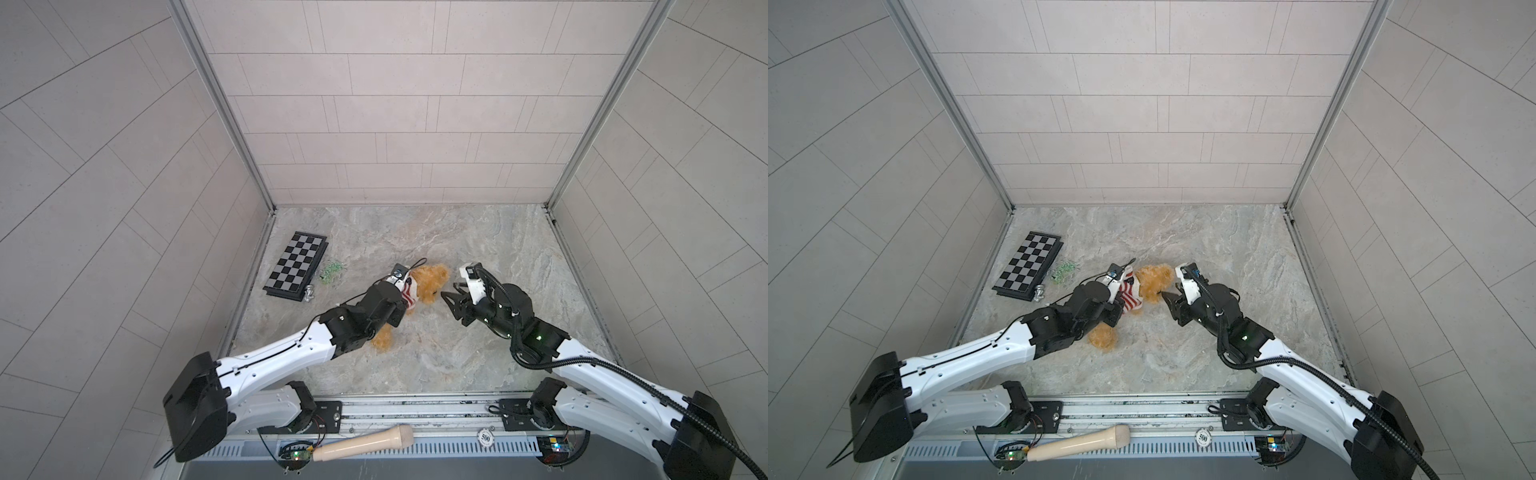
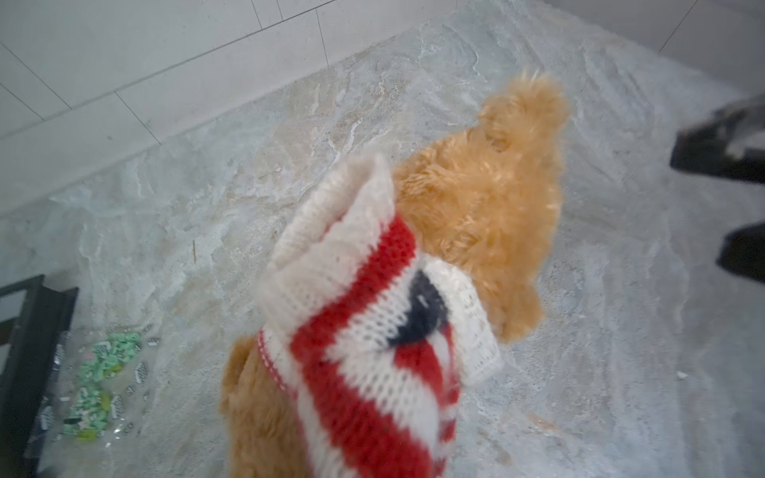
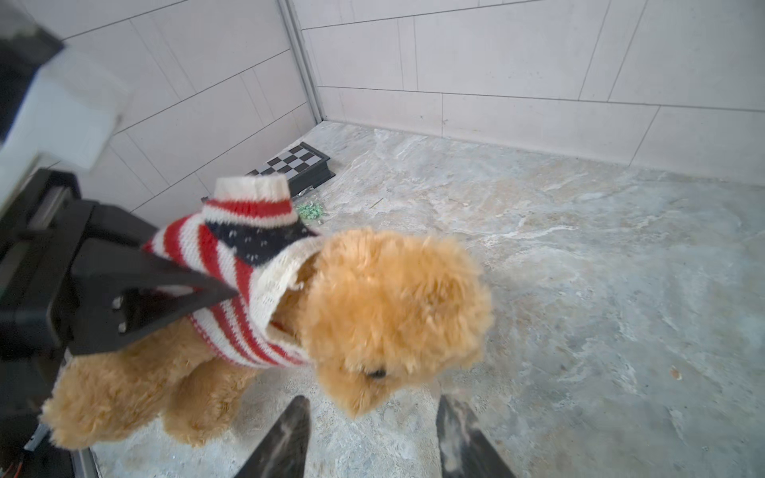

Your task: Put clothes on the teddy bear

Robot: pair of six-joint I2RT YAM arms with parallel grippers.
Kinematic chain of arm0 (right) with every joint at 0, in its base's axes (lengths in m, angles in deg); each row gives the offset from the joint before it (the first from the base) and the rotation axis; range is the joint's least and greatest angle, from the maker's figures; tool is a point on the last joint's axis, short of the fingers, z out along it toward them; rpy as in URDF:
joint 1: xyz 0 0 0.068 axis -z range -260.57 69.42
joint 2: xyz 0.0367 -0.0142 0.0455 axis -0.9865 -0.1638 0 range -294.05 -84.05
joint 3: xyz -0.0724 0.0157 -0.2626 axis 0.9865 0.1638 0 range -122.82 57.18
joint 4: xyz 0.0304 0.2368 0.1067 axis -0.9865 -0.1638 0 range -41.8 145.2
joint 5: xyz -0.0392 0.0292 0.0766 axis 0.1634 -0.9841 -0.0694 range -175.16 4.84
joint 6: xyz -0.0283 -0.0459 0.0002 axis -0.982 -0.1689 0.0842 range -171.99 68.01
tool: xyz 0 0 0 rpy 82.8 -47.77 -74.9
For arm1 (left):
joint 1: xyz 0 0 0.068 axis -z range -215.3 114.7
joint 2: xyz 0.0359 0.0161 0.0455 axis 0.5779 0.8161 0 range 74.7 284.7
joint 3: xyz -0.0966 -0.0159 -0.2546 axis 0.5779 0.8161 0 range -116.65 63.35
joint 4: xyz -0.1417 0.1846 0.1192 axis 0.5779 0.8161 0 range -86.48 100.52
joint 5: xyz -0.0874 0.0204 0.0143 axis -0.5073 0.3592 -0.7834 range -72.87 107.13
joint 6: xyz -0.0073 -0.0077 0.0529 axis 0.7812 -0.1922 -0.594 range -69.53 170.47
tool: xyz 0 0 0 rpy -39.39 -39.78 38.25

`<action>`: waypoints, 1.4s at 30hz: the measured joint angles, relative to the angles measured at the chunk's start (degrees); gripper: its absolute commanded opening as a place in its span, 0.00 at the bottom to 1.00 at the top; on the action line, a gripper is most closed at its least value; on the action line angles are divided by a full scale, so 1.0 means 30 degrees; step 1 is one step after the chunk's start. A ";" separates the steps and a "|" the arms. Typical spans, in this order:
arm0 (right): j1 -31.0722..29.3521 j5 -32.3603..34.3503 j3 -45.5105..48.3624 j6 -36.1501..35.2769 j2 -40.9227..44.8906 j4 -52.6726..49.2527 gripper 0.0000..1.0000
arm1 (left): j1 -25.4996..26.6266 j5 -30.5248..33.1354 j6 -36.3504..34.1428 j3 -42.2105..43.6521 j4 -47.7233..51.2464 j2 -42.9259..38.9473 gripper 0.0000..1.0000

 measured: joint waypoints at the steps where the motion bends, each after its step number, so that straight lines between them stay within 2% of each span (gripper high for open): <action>1: 0.0423 -0.0364 0.0022 0.0342 -0.0226 0.0051 0.53 | 0.0532 0.0714 -0.0342 -0.0044 0.0036 0.0590 0.03; 4: 0.1311 -0.1093 0.0160 0.1042 -0.0867 0.0219 0.54 | 0.1763 0.2098 -0.0852 -0.0022 0.0277 0.2127 0.06; 11: 0.1931 -0.2222 0.0437 0.1559 -0.2499 0.0415 0.54 | 0.3891 0.3286 -0.1071 0.0277 -0.0153 0.2841 0.26; 14: 0.1967 -0.2535 0.0736 0.1661 -0.3184 0.0539 0.54 | 0.4357 0.2732 -0.0663 0.0743 -0.0430 0.2841 0.45; 16: 0.2004 -0.2630 0.0962 0.1727 -0.3504 0.0590 0.53 | 0.4517 0.2157 -0.0401 0.1239 -0.0568 0.2637 0.53; 23: 0.2091 -0.2914 0.1209 0.1807 -0.4379 0.1209 0.51 | 0.4546 -0.0350 0.0903 0.2856 -0.1209 0.0831 0.71; 29: 0.2091 -0.3060 0.1596 0.2004 -0.5202 0.1807 0.50 | 0.4546 -0.2805 0.2091 0.3497 -0.1727 -0.0138 0.76; 34: 0.2091 -0.3366 0.1778 0.2186 -0.5690 0.2441 0.50 | 0.4444 -0.3825 0.3206 0.4197 -0.1523 -0.1938 0.75; 42: 0.2142 -0.3767 0.1785 0.2382 -0.6360 0.3293 0.49 | 0.2404 -0.4408 0.4932 0.4189 -0.0481 -0.4401 0.72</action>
